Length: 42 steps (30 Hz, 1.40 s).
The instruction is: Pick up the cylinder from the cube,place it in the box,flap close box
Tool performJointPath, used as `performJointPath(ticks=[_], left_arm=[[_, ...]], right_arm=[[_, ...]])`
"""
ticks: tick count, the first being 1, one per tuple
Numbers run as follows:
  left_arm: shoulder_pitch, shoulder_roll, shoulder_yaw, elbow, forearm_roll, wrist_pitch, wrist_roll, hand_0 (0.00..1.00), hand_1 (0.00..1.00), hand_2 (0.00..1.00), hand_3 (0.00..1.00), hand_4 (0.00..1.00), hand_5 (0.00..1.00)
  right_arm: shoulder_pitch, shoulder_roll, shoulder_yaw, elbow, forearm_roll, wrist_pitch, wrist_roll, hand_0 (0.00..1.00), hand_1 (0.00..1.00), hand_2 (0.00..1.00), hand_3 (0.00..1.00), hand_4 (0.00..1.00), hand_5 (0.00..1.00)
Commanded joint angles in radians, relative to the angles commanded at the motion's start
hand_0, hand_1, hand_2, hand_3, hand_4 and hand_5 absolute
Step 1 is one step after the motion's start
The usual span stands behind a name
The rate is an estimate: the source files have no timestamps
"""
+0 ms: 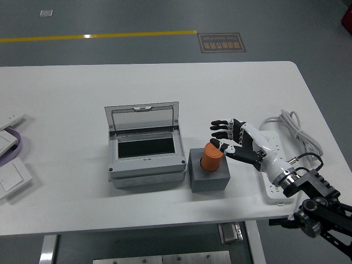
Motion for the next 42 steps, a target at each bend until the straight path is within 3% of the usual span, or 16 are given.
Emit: performJointPath(ticks=[5, 6, 11, 12, 23, 24, 35, 36, 41, 42], left_arm=[[-0.004, 0.004, 0.006, 0.001, -0.003, 0.0, -0.001, 0.6, 0.51, 0.561, 0.619, 0.717, 0.2], [-0.005, 0.004, 0.007, 0.001, -0.003, 0.0, -0.001, 0.6, 0.509, 0.561, 0.619, 0.717, 0.201], [-0.008, 0.006, 0.013, 0.001, -0.005, 0.0, -0.001, 0.6, 0.509, 0.561, 0.619, 0.717, 0.201], [-0.009, 0.006, 0.014, 0.001, -0.005, 0.0, 0.0, 0.6, 0.511, 0.561, 0.619, 0.717, 0.202], [-0.01, 0.0, 0.021, 0.0, -0.006, 0.0, 0.0, 0.6, 0.511, 0.561, 0.618, 0.717, 0.202], [-0.009, 0.0, 0.02, 0.0, -0.006, 0.0, 0.0, 0.6, 0.511, 0.561, 0.618, 0.717, 0.202], [-0.009, -0.005, 0.008, 0.002, 0.002, -0.001, 0.001, 0.6, 0.511, 0.561, 0.618, 0.716, 0.2], [-0.008, -0.005, 0.007, 0.002, 0.003, -0.001, 0.001, 0.6, 0.511, 0.561, 0.618, 0.716, 0.199], [-0.007, -0.006, 0.005, 0.003, 0.005, -0.001, 0.001, 0.6, 0.511, 0.561, 0.618, 0.716, 0.199], [-0.008, -0.006, 0.004, 0.003, 0.005, -0.001, 0.001, 0.6, 0.511, 0.561, 0.619, 0.716, 0.197]], right_arm=[[0.013, -0.006, -0.022, -0.003, 0.004, 0.004, -0.002, 0.731, 0.675, 0.688, 0.663, 0.737, 0.221], [0.015, -0.007, -0.025, -0.004, 0.005, 0.005, -0.003, 0.744, 0.677, 0.692, 0.657, 0.563, 0.188], [0.034, -0.013, -0.046, -0.012, 0.011, 0.01, -0.009, 0.744, 0.677, 0.692, 0.657, 0.563, 0.188], [0.038, -0.015, -0.05, -0.014, 0.012, 0.011, -0.011, 0.742, 0.677, 0.696, 0.66, 0.526, 0.166], [0.058, -0.026, -0.06, -0.012, 0.007, 0.016, -0.022, 0.752, 0.686, 0.703, 0.674, 0.528, 0.117], [0.058, -0.025, -0.055, -0.012, 0.01, 0.017, -0.021, 0.761, 0.695, 0.71, 0.696, 0.597, 0.002], [0.049, 0.011, 0.0, -0.031, 0.09, 0.028, -0.019, 0.783, 0.711, 0.729, 0.737, 0.627, 0.002], [0.048, 0.014, 0.002, -0.032, 0.089, 0.03, -0.02, 0.79, 0.714, 0.73, 0.744, 0.688, 0.11], [0.045, 0.023, 0.003, -0.038, 0.067, 0.04, -0.024, 0.79, 0.714, 0.73, 0.744, 0.688, 0.11], [0.045, 0.023, 0.002, -0.037, 0.062, 0.041, -0.024, 0.784, 0.711, 0.725, 0.697, 0.768, 0.459]])
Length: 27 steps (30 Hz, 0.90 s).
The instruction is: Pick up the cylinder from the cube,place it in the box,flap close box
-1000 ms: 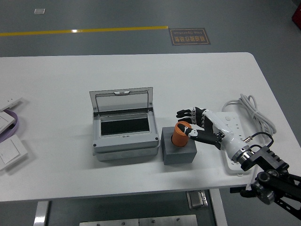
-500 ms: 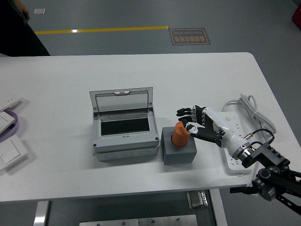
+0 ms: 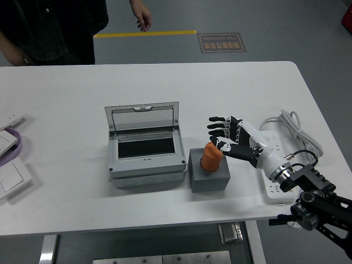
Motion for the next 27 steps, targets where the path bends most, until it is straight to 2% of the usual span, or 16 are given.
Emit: performJointPath(ticks=[5, 6, 11, 12, 23, 24, 27], left_arm=[[-0.002, 0.0, 0.0, 0.0, 0.0, 0.0, 0.0, 0.6, 0.511, 0.561, 0.619, 0.716, 0.197], [-0.003, 0.001, 0.001, 0.0, 0.0, 0.0, 0.0, 0.6, 0.511, 0.561, 0.619, 0.716, 0.197], [-0.004, 0.004, 0.007, -0.001, -0.003, 0.0, 0.0, 0.6, 0.511, 0.561, 0.619, 0.716, 0.197], [-0.004, 0.005, 0.008, -0.001, -0.003, 0.0, 0.0, 0.6, 0.511, 0.561, 0.619, 0.717, 0.198], [0.0, 0.0, 0.005, -0.002, -0.001, 0.001, 0.0, 0.6, 0.511, 0.561, 0.619, 0.716, 0.197], [0.0, 0.0, 0.004, -0.002, 0.0, 0.001, 0.0, 0.6, 0.511, 0.561, 0.619, 0.716, 0.197], [-0.002, 0.0, 0.0, -0.001, 0.003, 0.001, 0.0, 0.6, 0.511, 0.561, 0.619, 0.716, 0.197]], right_arm=[[0.013, -0.001, -0.027, 0.007, -0.035, 0.007, -0.009, 0.784, 0.711, 0.725, 0.697, 0.768, 0.459], [0.018, -0.001, -0.035, 0.008, -0.04, 0.01, -0.011, 0.79, 0.716, 0.745, 0.713, 0.793, 0.667], [0.037, -0.004, -0.062, 0.009, -0.063, 0.032, -0.029, 0.79, 0.716, 0.745, 0.713, 0.793, 0.667], [0.038, -0.004, -0.063, 0.01, -0.066, 0.033, -0.03, 0.792, 0.713, 0.742, 0.717, 0.756, 0.502], [0.007, 0.003, -0.016, 0.006, -0.037, 0.014, -0.009, 0.787, 0.705, 0.727, 0.701, 0.735, 0.478], [0.003, 0.005, -0.007, 0.005, -0.032, 0.012, -0.006, 0.779, 0.702, 0.724, 0.695, 0.689, 0.461], [-0.005, 0.011, 0.013, 0.002, -0.027, 0.007, -0.001, 0.779, 0.702, 0.724, 0.695, 0.689, 0.461]])
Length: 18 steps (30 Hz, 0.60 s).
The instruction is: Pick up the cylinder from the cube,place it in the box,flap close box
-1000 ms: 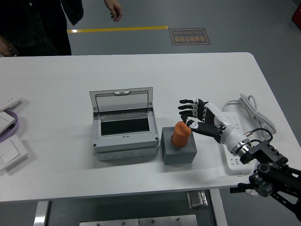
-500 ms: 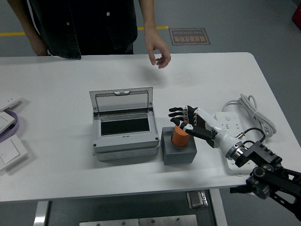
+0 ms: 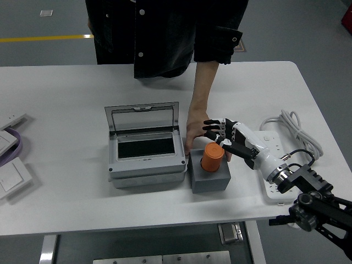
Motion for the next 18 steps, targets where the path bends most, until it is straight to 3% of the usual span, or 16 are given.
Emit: performJointPath(ticks=[12, 18], left_arm=[[-0.002, -0.001, -0.009, 0.001, 0.007, 0.0, 0.0, 0.6, 0.511, 0.561, 0.619, 0.717, 0.197], [-0.002, -0.003, -0.01, 0.001, 0.007, 0.0, 0.0, 0.6, 0.511, 0.561, 0.618, 0.716, 0.198]], right_arm=[[-0.006, 0.01, 0.037, -0.017, 0.004, -0.007, 0.004, 0.791, 0.71, 0.728, 0.704, 0.733, 0.394], [0.038, 0.049, 0.015, -0.067, -0.017, -0.004, -0.007, 0.793, 0.71, 0.733, 0.742, 0.789, 0.348]])
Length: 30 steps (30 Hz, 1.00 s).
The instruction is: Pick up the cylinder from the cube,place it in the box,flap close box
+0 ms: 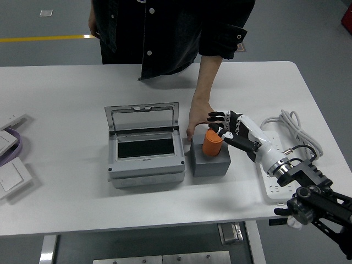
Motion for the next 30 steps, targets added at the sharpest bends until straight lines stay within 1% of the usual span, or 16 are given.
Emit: performJointPath(ticks=[4, 8, 9, 18, 23, 30], left_arm=[[-0.002, -0.001, -0.003, 0.0, 0.005, 0.0, 0.0, 0.6, 0.511, 0.561, 0.619, 0.716, 0.197], [-0.002, -0.001, -0.001, -0.001, 0.004, 0.0, 0.0, 0.6, 0.511, 0.561, 0.619, 0.716, 0.197], [-0.001, -0.001, 0.0, -0.001, 0.004, 0.0, 0.0, 0.6, 0.511, 0.561, 0.619, 0.717, 0.197], [-0.002, -0.002, -0.002, -0.001, 0.006, 0.0, 0.0, 0.599, 0.51, 0.561, 0.619, 0.717, 0.198], [-0.005, -0.004, -0.004, 0.0, 0.009, 0.0, 0.0, 0.6, 0.511, 0.561, 0.619, 0.717, 0.199], [-0.007, 0.001, -0.006, 0.003, 0.006, -0.001, 0.0, 0.6, 0.51, 0.561, 0.619, 0.717, 0.197]], right_arm=[[0.033, 0.034, -0.011, -0.044, -0.013, 0.002, -0.005, 0.794, 0.716, 0.736, 0.755, 0.794, 0.335], [0.049, 0.052, -0.018, -0.068, -0.022, 0.004, -0.009, 0.794, 0.716, 0.736, 0.755, 0.794, 0.335], [0.051, 0.054, -0.021, -0.072, -0.024, 0.004, -0.01, 0.79, 0.72, 0.737, 0.762, 0.787, 0.317], [0.047, 0.054, -0.05, -0.09, -0.048, 0.015, -0.023, 0.794, 0.722, 0.735, 0.759, 0.791, 0.313], [0.053, 0.063, -0.061, -0.111, -0.054, 0.026, -0.03, 0.794, 0.723, 0.737, 0.762, 0.798, 0.315], [0.061, 0.073, -0.082, -0.135, -0.054, 0.035, -0.037, 0.8, 0.73, 0.741, 0.777, 0.806, 0.3]])
